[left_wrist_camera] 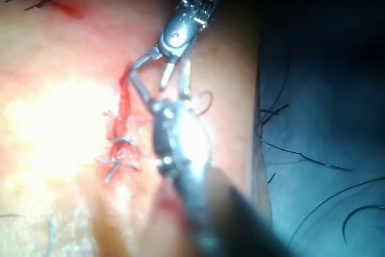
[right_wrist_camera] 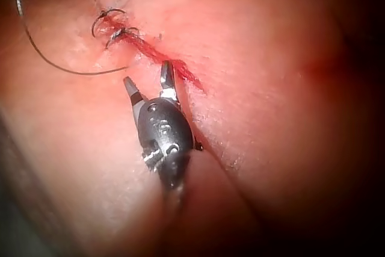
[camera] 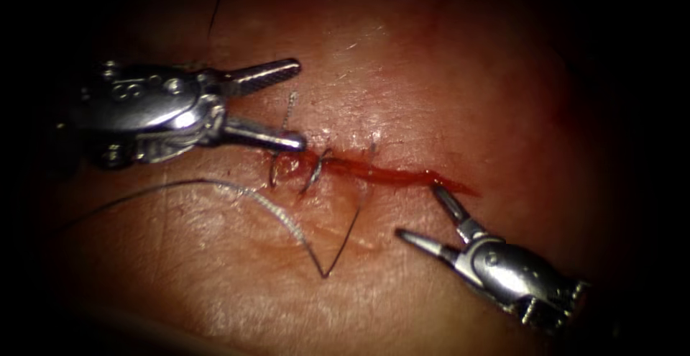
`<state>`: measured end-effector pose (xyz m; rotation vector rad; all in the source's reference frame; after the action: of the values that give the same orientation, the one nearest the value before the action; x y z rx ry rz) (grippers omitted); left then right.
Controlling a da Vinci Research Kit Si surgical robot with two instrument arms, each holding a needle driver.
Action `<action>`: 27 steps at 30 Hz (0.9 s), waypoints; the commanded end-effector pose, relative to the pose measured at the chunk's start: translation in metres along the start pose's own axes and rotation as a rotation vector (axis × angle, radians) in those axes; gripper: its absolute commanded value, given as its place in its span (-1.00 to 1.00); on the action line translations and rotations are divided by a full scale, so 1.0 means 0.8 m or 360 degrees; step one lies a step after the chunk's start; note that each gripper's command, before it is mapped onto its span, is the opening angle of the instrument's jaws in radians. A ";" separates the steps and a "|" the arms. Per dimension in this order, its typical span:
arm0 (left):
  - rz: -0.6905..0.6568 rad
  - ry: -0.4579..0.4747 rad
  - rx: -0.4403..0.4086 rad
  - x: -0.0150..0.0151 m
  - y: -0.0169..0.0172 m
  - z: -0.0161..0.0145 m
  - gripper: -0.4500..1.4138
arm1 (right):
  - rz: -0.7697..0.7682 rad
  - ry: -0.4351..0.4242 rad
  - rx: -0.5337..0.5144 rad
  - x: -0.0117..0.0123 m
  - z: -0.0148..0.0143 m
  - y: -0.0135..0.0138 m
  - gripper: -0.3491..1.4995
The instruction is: Wound Closure
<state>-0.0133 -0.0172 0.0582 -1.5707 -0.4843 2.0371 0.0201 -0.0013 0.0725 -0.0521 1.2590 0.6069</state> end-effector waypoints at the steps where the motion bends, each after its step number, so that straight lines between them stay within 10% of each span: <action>1: 0.0037 -0.0033 -0.0032 -0.0045 0.0010 0.0003 0.17 | -0.0007 0.0014 0.0074 -0.0011 0.0004 0.0009 0.49; 6: 0.0075 -0.0089 -0.0090 -0.0116 -0.0004 0.0019 0.17 | -0.0065 -0.0008 0.0157 0.0016 -0.0030 0.0028 0.49; 13: 0.0053 -0.0084 -0.0099 -0.0105 0.0001 0.0026 0.17 | -0.0207 0.0058 0.0136 0.0074 -0.0067 0.0026 0.40; 27: 0.0065 -0.0144 -0.0114 -0.0114 -0.0006 0.0028 0.15 | -0.0216 -0.0012 0.0165 0.0073 -0.0057 0.0004 0.40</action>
<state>-0.0135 -0.0213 0.0656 -1.5488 -0.5650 2.1512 0.0160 0.0000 0.0654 -0.0527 1.2628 0.4237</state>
